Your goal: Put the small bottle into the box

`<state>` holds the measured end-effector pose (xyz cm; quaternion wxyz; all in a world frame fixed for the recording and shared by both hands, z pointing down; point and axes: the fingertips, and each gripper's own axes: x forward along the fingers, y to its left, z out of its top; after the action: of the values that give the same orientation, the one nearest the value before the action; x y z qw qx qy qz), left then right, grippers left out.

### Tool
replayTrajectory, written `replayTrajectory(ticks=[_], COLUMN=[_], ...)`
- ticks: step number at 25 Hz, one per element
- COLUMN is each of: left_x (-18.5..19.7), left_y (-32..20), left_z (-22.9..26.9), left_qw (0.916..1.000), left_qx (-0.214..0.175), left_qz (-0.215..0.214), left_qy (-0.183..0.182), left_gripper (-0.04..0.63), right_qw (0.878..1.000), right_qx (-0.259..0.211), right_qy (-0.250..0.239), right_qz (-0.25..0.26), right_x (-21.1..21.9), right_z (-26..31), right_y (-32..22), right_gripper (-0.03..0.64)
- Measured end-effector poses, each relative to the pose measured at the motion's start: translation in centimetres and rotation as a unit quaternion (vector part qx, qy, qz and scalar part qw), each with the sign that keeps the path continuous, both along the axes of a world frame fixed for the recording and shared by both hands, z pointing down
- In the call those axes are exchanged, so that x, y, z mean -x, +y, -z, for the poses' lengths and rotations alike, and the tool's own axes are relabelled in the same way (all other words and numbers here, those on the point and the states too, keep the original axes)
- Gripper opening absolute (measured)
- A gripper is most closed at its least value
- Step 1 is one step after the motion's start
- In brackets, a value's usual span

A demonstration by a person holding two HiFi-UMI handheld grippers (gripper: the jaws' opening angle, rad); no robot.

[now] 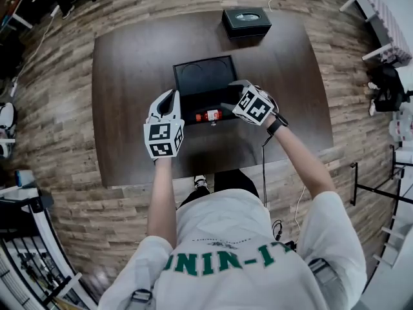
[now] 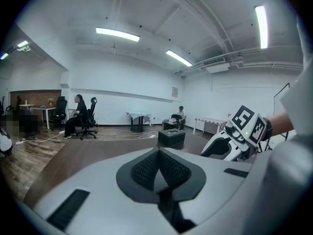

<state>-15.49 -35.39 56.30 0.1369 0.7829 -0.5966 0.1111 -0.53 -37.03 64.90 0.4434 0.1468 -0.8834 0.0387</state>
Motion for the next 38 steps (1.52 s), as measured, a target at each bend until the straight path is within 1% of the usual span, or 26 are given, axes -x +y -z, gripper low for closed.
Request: replayTrajectory(ticks=[3,5,7,9,13,17,20,23,27,32,36,38], left_x=[0.1,0.2,0.5,0.8,0.8,1.2,1.5,1.7,2.1,2.3,2.6,2.4], left_y=[-0.2,-0.7,-1.4,-2.0,-3.6,-5.2,-6.3,-7.0,-7.2,-7.5,-7.6,-7.7], left_z=[1.8,2.9,4.2,5.7,9.2,12.3,14.6,16.6,18.4,19.2,19.2,19.4], left_qw=[1.0000,1.0000,0.9999,0.9998,0.9988,0.9970,0.9952,0.9927,0.9901,0.9886,0.9882,0.9879], left_qx=[-0.005,-0.004,-0.008,-0.016,-0.047,-0.072,-0.090,-0.109,-0.127,-0.134,-0.135,-0.137], left_qz=[0.000,0.002,0.006,0.010,0.011,0.021,0.034,0.044,0.054,0.063,0.067,0.067], left_qy=[-0.001,0.003,0.006,0.006,-0.008,-0.016,-0.019,-0.025,-0.026,-0.026,-0.027,-0.028], left_gripper=[0.012,0.012,0.012,0.012,0.012,0.012,0.012,0.012,0.012,0.012,0.012,0.012], right_qw=[0.999,0.998,0.995,0.990,0.972,0.952,0.935,0.914,0.891,0.873,0.864,0.860], right_qx=[-0.007,-0.020,-0.046,-0.078,-0.120,-0.156,-0.184,-0.206,-0.228,-0.240,-0.247,-0.249], right_qy=[-0.030,-0.043,-0.055,-0.074,-0.132,-0.182,-0.218,-0.253,-0.282,-0.303,-0.317,-0.320], right_qz=[-0.028,-0.044,-0.066,-0.095,-0.155,-0.188,-0.212,-0.240,-0.273,-0.297,-0.305,-0.309], right_x=[-0.7,-1.2,-1.7,-2.3,-3.0,-2.6,-2.4,-2.5,-2.5,-2.0,-1.4,-1.3], right_z=[3.0,5.2,7.6,10.0,14.9,19.5,22.7,25.3,27.4,28.5,29.0,29.2], right_y=[-0.9,-1.7,-3.1,-4.6,-7.3,-8.7,-9.5,-10.0,-10.0,-9.8,-9.6,-9.6], right_gripper=[0.256,0.255,0.253,0.252,0.241,0.230,0.218,0.184,0.139,0.069,0.027,0.018])
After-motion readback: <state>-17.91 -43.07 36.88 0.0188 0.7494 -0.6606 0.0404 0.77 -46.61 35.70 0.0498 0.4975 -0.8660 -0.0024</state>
